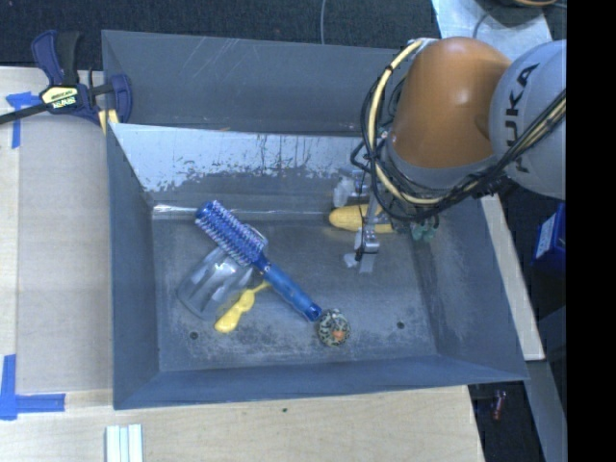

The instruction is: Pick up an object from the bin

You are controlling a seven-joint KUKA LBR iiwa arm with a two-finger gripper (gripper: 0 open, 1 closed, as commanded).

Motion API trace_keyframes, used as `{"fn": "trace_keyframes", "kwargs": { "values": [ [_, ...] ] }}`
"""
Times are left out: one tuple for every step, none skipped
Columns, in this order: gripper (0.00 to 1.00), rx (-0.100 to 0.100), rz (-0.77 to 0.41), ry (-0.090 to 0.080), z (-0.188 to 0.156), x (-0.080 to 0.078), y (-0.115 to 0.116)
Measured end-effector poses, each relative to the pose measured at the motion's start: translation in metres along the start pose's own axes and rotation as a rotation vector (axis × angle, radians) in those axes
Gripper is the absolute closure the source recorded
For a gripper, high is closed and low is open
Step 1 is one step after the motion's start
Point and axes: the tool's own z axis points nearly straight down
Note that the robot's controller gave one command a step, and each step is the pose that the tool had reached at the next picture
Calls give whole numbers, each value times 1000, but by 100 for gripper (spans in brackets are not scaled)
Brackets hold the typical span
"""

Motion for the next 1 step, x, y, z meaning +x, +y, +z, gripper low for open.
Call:
{"fn": "trace_keyframes", "kwargs": {
  "values": [
    [0,0,0,-9,-5,-2,0]
  ]
}}
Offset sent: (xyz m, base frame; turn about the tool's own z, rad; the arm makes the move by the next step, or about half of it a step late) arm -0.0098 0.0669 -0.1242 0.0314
